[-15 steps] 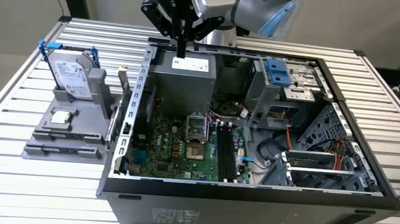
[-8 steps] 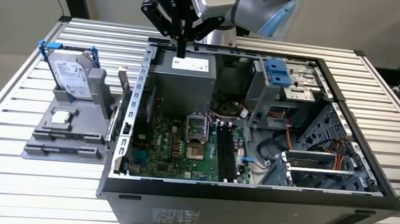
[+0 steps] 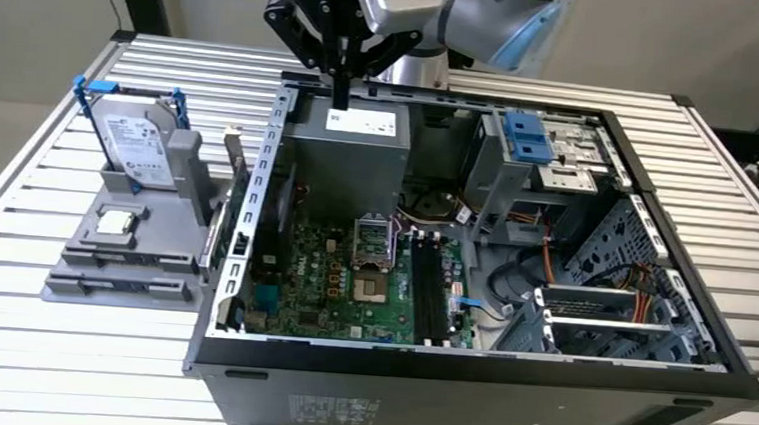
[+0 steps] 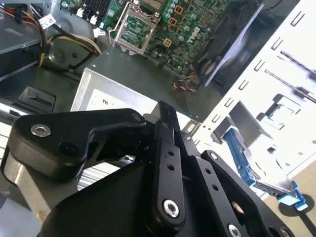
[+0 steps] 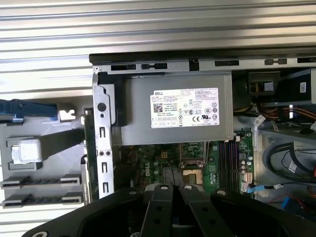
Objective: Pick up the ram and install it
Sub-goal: 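Reach for the ram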
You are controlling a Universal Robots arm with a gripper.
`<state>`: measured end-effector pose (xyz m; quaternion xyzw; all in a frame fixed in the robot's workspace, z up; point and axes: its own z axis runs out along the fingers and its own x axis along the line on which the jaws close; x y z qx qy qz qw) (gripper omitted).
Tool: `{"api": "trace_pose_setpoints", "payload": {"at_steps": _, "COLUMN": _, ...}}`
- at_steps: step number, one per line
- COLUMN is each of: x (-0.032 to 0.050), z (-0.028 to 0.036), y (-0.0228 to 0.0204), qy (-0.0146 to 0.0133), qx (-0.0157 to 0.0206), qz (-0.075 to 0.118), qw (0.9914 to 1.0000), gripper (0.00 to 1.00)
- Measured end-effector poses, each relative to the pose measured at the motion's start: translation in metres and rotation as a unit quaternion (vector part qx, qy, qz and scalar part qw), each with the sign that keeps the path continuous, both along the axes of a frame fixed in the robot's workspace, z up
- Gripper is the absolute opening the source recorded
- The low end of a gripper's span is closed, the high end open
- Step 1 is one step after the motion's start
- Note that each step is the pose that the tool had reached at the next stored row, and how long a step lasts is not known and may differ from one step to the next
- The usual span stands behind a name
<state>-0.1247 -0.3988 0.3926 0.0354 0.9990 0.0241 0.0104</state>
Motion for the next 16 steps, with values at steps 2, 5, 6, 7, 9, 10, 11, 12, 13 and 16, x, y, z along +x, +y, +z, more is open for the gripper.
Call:
{"api": "trace_pose_setpoints", "payload": {"at_steps": 2, "x": -0.0023, "z": 0.0001, "y": 0.0000, "qy": 0.0000, "qx": -0.0001, "qz": 0.000, "qw": 1.00000, "gripper": 0.00}}
{"api": "trace_pose_setpoints", "payload": {"at_steps": 5, "x": -0.0057, "z": 0.0000, "y": 0.0003, "qy": 0.0000, "qx": 0.0000, "qz": 0.000, "qw": 1.00000, "gripper": 0.00}}
{"api": "trace_pose_setpoints", "payload": {"at_steps": 6, "x": -0.0065, "z": 0.0000, "y": 0.0003, "qy": 0.0000, "qx": 0.0000, "qz": 0.000, "qw": 1.00000, "gripper": 0.00}}
{"api": "trace_pose_setpoints", "payload": {"at_steps": 7, "x": -0.0077, "z": 0.0000, "y": 0.0003, "qy": 0.0000, "qx": -0.0001, "qz": 0.000, "qw": 1.00000, "gripper": 0.00}}
{"api": "trace_pose_setpoints", "payload": {"at_steps": 9, "x": -0.0111, "z": 0.0001, "y": 0.0003, "qy": 0.0001, "qx": -0.0001, "qz": 0.000, "qw": 1.00000, "gripper": 0.00}}
{"api": "trace_pose_setpoints", "payload": {"at_steps": 10, "x": -0.0134, "z": 0.0000, "y": 0.0003, "qy": 0.0000, "qx": 0.0000, "qz": 0.000, "qw": 1.00000, "gripper": 0.00}}
{"api": "trace_pose_setpoints", "payload": {"at_steps": 11, "x": -0.0155, "z": 0.0000, "y": 0.0003, "qy": 0.0000, "qx": 0.0000, "qz": 0.000, "qw": 1.00000, "gripper": 0.00}}
{"api": "trace_pose_setpoints", "payload": {"at_steps": 12, "x": -0.0175, "z": 0.0000, "y": 0.0003, "qy": 0.0000, "qx": 0.0000, "qz": 0.000, "qw": 1.00000, "gripper": 0.00}}
{"api": "trace_pose_setpoints", "payload": {"at_steps": 13, "x": -0.0197, "z": 0.0000, "y": 0.0003, "qy": 0.0000, "qx": 0.0000, "qz": 0.000, "qw": 1.00000, "gripper": 0.00}}
{"api": "trace_pose_setpoints", "payload": {"at_steps": 16, "x": -0.0259, "z": 0.0000, "y": 0.0003, "qy": 0.0000, "qx": -0.0001, "qz": 0.000, "qw": 1.00000, "gripper": 0.00}}
